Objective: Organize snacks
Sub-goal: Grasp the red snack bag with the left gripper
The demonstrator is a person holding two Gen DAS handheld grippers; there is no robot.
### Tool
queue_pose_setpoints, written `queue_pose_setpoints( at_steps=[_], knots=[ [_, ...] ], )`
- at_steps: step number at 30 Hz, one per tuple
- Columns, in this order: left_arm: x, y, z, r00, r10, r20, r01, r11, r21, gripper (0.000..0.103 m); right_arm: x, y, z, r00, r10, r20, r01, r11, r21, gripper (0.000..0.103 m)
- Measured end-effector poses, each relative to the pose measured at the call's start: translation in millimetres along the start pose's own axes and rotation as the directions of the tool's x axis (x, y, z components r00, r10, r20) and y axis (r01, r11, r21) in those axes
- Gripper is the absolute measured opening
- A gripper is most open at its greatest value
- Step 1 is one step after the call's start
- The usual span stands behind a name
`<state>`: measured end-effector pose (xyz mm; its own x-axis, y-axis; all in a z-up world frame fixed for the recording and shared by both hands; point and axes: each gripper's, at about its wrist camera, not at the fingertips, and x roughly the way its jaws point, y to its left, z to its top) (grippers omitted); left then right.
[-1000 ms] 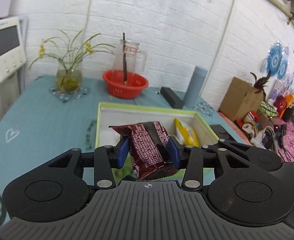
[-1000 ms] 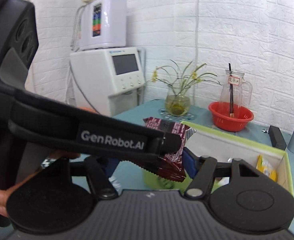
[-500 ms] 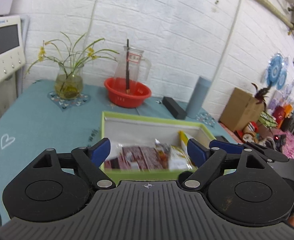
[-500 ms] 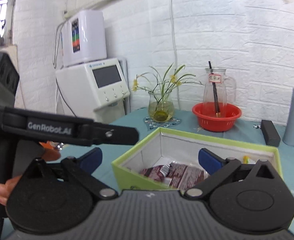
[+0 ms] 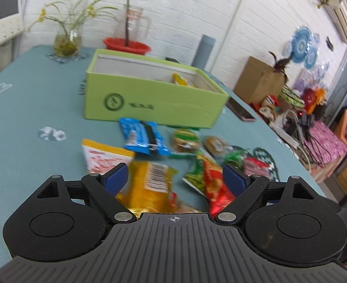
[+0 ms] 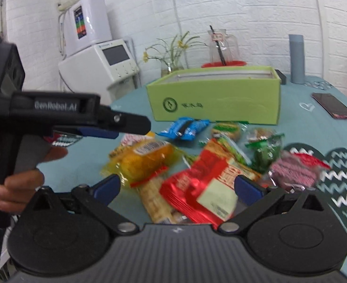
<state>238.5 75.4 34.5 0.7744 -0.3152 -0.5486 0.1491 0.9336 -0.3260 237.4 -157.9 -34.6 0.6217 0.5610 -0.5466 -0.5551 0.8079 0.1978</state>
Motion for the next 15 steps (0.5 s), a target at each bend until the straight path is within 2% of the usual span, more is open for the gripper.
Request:
queue_pose_setpoints(
  at_steps=[2, 6, 11, 14, 15],
  knots=[
    [8.9, -12.7, 0.9, 0.999, -0.046, -0.026, 0.046, 0.999, 0.018, 0.074, -0.1, -4.6, -3.9, 1.000, -0.019, -0.004, 0.019, 1.000, 0.022, 0.102],
    [32.5, -29.7, -0.8, 0.994, -0.054, -0.090, 0.057, 0.998, 0.033, 0.073, 1.7, -17.8, -12.1, 1.000, -0.015, -0.022, 0.017, 0.997, 0.073, 0.102],
    [57.5, -41.6, -3.9, 0.986, -0.072, -0.149, 0.079, 0.996, 0.043, 0.069, 14.3, -33.0, -12.6, 0.997, 0.072, -0.034, -0.065, 0.982, 0.177, 0.102],
    [70.5, -46.0, -4.4, 0.980, -0.067, -0.188, 0.080, 0.995, 0.061, 0.057, 27.0, -39.2, -7.8, 0.995, 0.085, -0.048, -0.074, 0.977, 0.199, 0.102],
    [74.1, -46.6, -6.5, 0.976, -0.067, -0.209, 0.083, 0.994, 0.068, 0.045, 29.6, -40.4, -7.0, 0.994, 0.092, -0.051, -0.080, 0.976, 0.200, 0.096]
  ],
)
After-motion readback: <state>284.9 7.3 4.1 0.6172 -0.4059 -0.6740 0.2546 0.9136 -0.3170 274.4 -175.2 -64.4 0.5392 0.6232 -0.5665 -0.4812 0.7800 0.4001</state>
